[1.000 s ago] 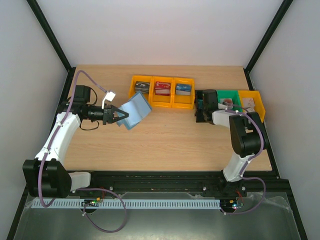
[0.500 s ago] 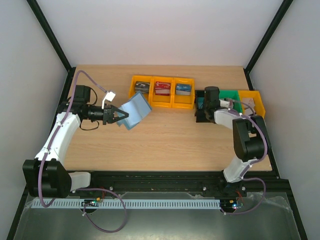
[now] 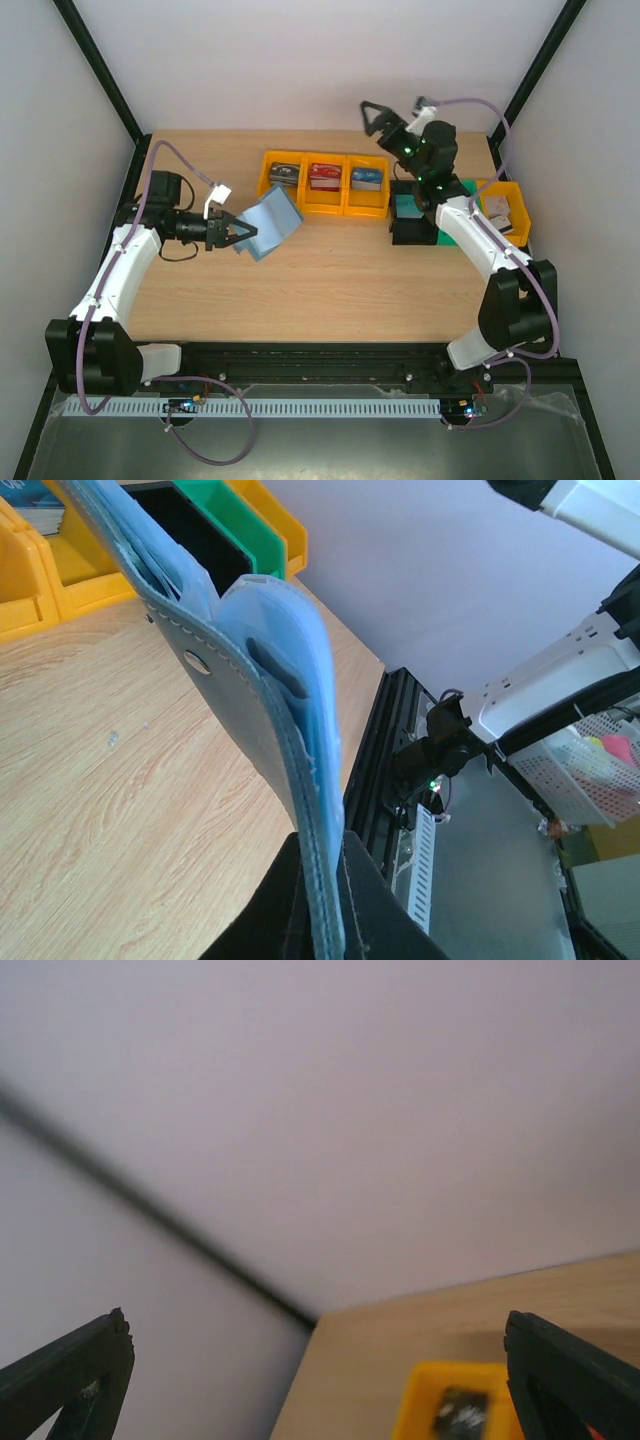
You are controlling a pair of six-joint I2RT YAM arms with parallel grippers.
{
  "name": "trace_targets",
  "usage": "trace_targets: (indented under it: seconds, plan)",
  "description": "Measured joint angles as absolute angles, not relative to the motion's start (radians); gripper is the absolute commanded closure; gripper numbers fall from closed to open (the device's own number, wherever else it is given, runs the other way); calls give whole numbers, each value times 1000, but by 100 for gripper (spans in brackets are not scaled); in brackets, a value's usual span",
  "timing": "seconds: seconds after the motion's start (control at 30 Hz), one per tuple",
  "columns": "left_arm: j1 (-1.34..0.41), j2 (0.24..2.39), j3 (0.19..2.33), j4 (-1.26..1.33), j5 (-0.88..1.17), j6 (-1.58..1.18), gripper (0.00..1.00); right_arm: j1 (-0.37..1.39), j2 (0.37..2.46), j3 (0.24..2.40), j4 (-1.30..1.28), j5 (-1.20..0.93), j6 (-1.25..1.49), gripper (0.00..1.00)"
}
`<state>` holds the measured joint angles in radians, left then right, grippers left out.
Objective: Take the credit cards out of the card holder
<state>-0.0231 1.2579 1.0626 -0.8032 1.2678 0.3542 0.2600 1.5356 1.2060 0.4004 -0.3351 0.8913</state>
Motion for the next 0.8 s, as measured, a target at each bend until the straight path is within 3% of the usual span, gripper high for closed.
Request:
trace_targets:
  seconds: [0.13, 0.33, 0.8]
  plan:
    - [-23, 1257, 1063, -839, 1268, 403, 98, 360, 1510, 1235, 403, -656, 635, 1]
    - [-23, 1244, 1064, -889, 1276, 464, 98, 498, 1499, 1244, 227, -899, 326, 1]
    - [-25, 1237, 1107, -1083, 1300, 720, 98, 575, 1517, 1282, -56, -1038, 63, 1]
